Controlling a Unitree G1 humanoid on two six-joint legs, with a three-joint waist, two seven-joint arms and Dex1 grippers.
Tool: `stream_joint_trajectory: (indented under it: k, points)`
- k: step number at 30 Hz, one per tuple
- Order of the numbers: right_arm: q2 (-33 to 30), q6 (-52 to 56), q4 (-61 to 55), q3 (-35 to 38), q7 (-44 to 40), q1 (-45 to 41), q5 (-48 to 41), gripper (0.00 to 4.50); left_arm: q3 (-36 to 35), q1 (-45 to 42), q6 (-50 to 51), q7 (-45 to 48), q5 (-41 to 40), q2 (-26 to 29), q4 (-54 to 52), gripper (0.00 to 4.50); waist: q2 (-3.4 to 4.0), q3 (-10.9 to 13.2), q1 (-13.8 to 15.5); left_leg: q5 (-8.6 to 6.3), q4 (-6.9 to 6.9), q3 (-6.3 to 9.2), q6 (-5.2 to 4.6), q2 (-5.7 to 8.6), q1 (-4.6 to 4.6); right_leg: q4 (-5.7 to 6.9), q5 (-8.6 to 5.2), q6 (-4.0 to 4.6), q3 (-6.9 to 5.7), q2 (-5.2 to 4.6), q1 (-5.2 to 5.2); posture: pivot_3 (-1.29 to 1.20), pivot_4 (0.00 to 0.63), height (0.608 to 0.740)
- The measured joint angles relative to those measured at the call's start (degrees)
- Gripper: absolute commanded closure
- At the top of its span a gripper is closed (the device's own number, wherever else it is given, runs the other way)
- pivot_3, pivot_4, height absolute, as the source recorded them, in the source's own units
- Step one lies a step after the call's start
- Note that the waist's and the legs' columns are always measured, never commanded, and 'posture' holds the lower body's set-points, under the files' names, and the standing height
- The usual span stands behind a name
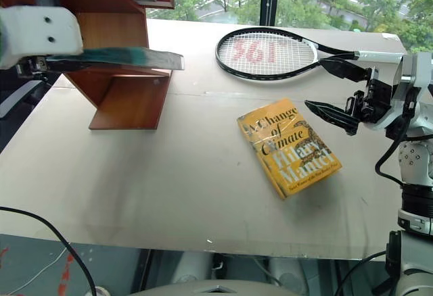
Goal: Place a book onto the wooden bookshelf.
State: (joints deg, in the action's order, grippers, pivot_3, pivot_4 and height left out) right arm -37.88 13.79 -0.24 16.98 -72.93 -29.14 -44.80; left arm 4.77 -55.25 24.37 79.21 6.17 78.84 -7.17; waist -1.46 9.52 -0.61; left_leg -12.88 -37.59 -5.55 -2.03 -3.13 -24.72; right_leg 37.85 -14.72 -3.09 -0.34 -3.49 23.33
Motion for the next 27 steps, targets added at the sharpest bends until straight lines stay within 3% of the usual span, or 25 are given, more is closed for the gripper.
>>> stream_joint_trajectory:
  k: [2, 4, 5, 6, 8, 9, 11, 12, 14, 18, 21, 27]
  points:
    - [0.0, 1.0, -1.2, 0.2, 1.0, 0.4, -0.8, 0.00, -5.8, 2.8, 5.0, 3.3, -4.6, 1.2, -1.8, 1.78, -0.01, 0.0, -0.3, 0.00, 0.00, -0.07, 0.01, -0.04, -0.04, 0.01, 0.00, -0.01, 0.12, -0.01, 0.10, 0.00, 0.150, 0.740]
    - [0.0, 2.5, -2.4, 1.1, 2.6, 0.8, -2.0, 0.00, -18.6, 5.7, 21.3, 9.4, -14.7, 2.2, -5.4, 1.78, -0.13, 0.1, -0.3, 0.00, 0.00, -0.05, 0.02, -0.09, -0.06, 0.03, -0.02, -0.03, 0.09, 0.00, 0.15, 0.00, 0.150, 0.740]
    - [0.0, 2.7, -2.5, 1.1, 2.8, 0.8, -2.2, 0.00, -20.1, 6.2, 23.4, 10.0, -15.9, 2.5, -6.1, 1.78, -0.13, 0.1, -0.3, 0.00, 0.00, -0.06, 0.02, -0.10, -0.05, 0.03, -0.02, -0.04, 0.09, 0.00, 0.15, 0.00, 0.150, 0.740]
    - [0.0, 3.9, -3.3, 1.3, 3.8, 0.8, -3.0, 0.00, -28.4, 8.7, 36.6, 11.9, -23.0, 2.2, -10.5, 1.78, -0.10, 0.1, -0.3, 0.00, 0.01, -0.06, 0.01, -0.11, -0.03, 0.05, -0.02, -0.04, 0.12, -0.01, 0.13, 0.00, 0.150, 0.740]
    - [-0.1, 5.1, -3.5, 1.8, 4.7, 0.8, -4.1, 0.00, -36.7, 9.8, 50.6, 12.8, -30.5, -0.4, -16.4, 1.78, -0.18, 0.1, -0.2, 0.01, -0.06, 0.03, 0.02, -0.14, -0.03, 0.14, -0.07, -0.11, 0.05, -0.03, 0.11, 0.00, 0.150, 0.740]
    - [-0.1, 5.8, -3.7, 2.0, 5.0, 0.8, -4.8, 0.00, -41.1, 10.8, 56.8, 12.8, -33.9, -2.3, -19.5, 1.78, -0.16, 0.1, -0.2, 0.01, -0.08, 0.07, 0.02, -0.13, 0.03, 0.16, -0.07, -0.12, 0.04, -0.04, 0.03, 0.00, 0.150, 0.740]
    - [-0.6, 7.2, -4.4, 2.3, 5.9, 0.8, -5.8, 0.00, -51.9, 17.3, 64.4, 9.0, -40.1, -15.0, -27.9, 1.78, 0.48, -0.2, 0.0, 0.01, -0.12, 0.09, 0.01, -0.04, 0.31, 0.23, -0.08, -0.15, 0.06, -0.19, -0.23, 0.00, 0.150, 0.740]
    - [-0.7, 7.7, -4.7, 2.3, 6.2, 1.0, -6.1, 0.00, -53.8, 21.2, 65.7, 6.4, -42.1, -21.1, -31.9, 1.78, 0.44, -0.2, 0.0, 0.01, -0.16, 0.19, 0.02, -0.03, 0.54, 0.11, -0.09, -0.15, -0.05, -0.09, -0.59, 0.00, 0.150, 0.740]
    - [-1.2, 8.7, -6.8, 3.0, 7.5, 1.4, -7.2, 0.00, -54.5, 29.3, 64.9, -0.3, -43.2, -35.2, -38.5, 1.78, 0.04, -0.1, 0.0, 0.00, -0.21, 0.36, 0.03, -0.06, 0.78, 0.05, -0.04, -0.07, -0.11, 0.05, -0.93, 0.00, 0.150, 0.740]
    - [-1.2, 9.9, -11.4, 5.0, 10.7, 2.7, -8.9, 0.00, -45.4, 39.3, 54.1, -14.1, -40.4, -52.8, -41.3, 1.78, -0.47, -0.2, 0.0, -0.06, -0.32, 0.49, -0.04, -0.09, 0.97, 0.10, 0.00, 0.01, -0.15, -0.07, -1.19, 0.00, 0.150, 0.740]
    - [-1.4, 10.6, -13.8, 5.2, 12.4, 4.8, -9.2, 0.00, -33.7, 41.2, 40.3, -23.0, -34.3, -56.4, -36.2, 1.78, -0.48, -0.2, 0.5, -0.15, -0.31, 0.54, -0.21, -0.06, 0.98, 0.09, 0.02, 0.09, -0.20, -0.12, -1.21, 0.00, 0.150, 0.740]
    - [-6.3, 10.6, -14.9, 6.8, 14.8, 13.4, -4.1, 0.00, -22.4, 41.8, 18.6, -32.7, -25.9, -61.2, -22.0, 1.78, -0.40, -0.3, 1.3, -0.22, -0.26, 0.42, -0.32, -0.04, 0.89, -0.04, -0.04, 0.21, -0.16, -0.23, -1.15, 0.00, 0.150, 0.740]
